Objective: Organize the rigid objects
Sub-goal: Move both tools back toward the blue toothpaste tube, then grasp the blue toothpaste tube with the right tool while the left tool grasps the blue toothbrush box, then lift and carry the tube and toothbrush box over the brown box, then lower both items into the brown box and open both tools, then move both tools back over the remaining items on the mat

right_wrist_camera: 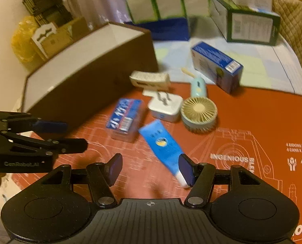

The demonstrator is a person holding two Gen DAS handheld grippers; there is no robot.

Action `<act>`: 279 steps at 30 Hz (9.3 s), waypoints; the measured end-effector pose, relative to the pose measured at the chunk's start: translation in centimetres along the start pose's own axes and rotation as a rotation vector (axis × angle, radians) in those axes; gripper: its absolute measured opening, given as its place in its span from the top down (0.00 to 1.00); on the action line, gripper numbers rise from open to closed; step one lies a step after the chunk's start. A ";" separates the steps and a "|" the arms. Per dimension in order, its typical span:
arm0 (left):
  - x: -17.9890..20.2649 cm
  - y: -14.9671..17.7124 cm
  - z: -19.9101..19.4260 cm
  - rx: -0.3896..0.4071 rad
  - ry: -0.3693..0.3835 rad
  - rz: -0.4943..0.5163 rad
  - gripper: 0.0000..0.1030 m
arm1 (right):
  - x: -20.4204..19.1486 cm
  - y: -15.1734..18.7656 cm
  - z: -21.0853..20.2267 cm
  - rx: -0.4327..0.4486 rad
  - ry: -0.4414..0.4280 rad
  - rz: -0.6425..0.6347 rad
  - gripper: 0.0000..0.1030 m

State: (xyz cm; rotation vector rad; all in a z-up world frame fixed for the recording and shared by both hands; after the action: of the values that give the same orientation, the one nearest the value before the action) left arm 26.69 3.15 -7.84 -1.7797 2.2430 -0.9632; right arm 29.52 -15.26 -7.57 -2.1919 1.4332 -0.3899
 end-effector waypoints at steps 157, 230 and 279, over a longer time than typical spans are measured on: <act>-13.6 -8.0 -10.3 0.231 -0.208 -0.078 0.49 | -16.3 -14.1 2.0 0.176 -0.129 -0.179 0.68; -19.8 -12.4 -5.7 0.145 -0.180 -0.078 0.41 | -14.0 -18.7 8.1 0.192 -0.021 -0.104 0.26; -1.7 -1.9 -5.3 0.083 0.038 0.029 0.41 | -3.5 -1.7 -2.4 0.108 0.093 0.076 0.23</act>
State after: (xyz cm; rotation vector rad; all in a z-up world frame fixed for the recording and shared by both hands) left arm 26.36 6.63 -3.14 -1.7035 2.2101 -1.0765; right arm 28.20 -12.07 -4.57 -2.0510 1.5038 -0.5361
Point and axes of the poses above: each gripper's, at about its wrist camera, not at the fingertips, and z roughly the way its jaws point, x to its right, y to its underside, the point moved 2 cm from there along z, roughly the way its jaws point, and after that the axes turned 14 degrees about y, right-handed, at the moved point
